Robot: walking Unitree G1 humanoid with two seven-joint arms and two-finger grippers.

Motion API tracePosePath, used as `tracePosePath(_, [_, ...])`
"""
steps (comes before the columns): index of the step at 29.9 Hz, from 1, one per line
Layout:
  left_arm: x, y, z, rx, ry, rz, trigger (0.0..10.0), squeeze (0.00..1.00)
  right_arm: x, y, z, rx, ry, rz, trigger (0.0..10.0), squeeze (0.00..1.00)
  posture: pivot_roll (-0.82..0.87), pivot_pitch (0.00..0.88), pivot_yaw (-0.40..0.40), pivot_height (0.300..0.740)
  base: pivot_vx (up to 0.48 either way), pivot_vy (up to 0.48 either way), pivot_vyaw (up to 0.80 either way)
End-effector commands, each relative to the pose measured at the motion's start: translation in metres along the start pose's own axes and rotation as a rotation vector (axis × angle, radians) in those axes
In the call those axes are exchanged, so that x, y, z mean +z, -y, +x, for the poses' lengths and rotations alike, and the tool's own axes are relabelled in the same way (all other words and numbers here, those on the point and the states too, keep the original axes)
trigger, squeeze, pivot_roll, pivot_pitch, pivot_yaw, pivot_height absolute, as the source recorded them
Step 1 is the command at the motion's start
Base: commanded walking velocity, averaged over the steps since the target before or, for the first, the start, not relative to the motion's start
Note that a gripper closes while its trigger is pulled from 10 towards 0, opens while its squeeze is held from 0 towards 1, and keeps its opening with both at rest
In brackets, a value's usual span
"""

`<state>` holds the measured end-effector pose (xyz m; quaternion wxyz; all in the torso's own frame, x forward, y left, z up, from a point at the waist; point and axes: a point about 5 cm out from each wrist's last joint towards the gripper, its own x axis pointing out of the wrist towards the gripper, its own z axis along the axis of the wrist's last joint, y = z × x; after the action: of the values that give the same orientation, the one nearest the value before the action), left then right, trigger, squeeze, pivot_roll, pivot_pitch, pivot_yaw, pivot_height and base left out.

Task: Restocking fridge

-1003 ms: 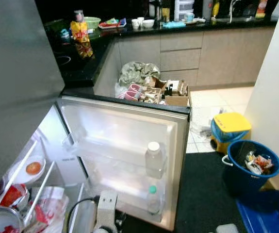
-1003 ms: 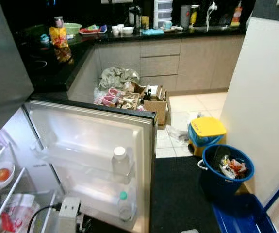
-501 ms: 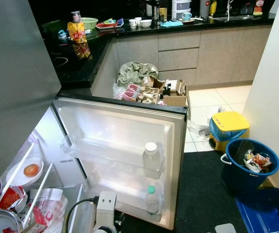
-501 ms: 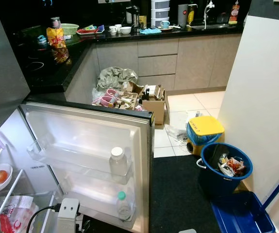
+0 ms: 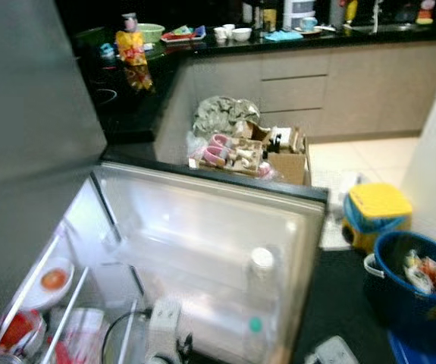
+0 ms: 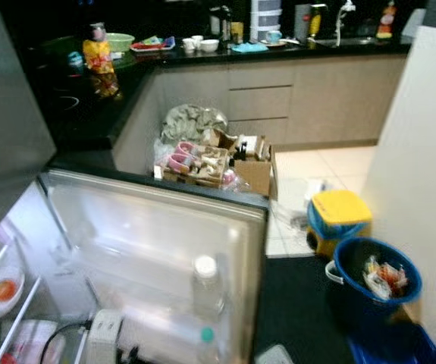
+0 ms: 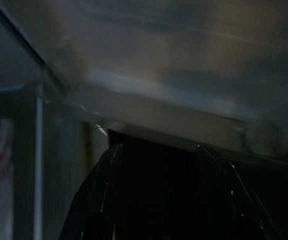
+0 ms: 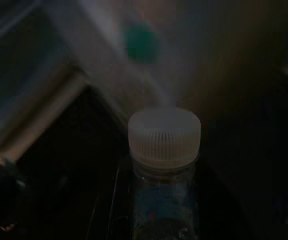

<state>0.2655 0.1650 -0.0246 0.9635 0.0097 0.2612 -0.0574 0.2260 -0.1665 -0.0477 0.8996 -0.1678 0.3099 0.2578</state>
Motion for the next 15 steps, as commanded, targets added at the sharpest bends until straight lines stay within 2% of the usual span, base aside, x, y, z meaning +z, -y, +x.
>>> tracePosePath(1, [-0.0014,0.0037,-0.0007,-0.007,0.008,0.009,10.0,0.0,-0.0075,0.0037,-0.0052,0.016,-0.026,-0.049,10.0,0.0,-0.1,0.1,0.054,0.74,0.0,0.0,0.0])
tracePosePath(15, [-0.01,-0.0027,-0.0082,0.019,0.026,0.029,10.0,0.0,-0.0008,-0.003,-0.0019,0.101,-0.01,-0.152,10.0,0.0,-0.06,0.102,-0.006,0.74,0.0,0.0,0.0])
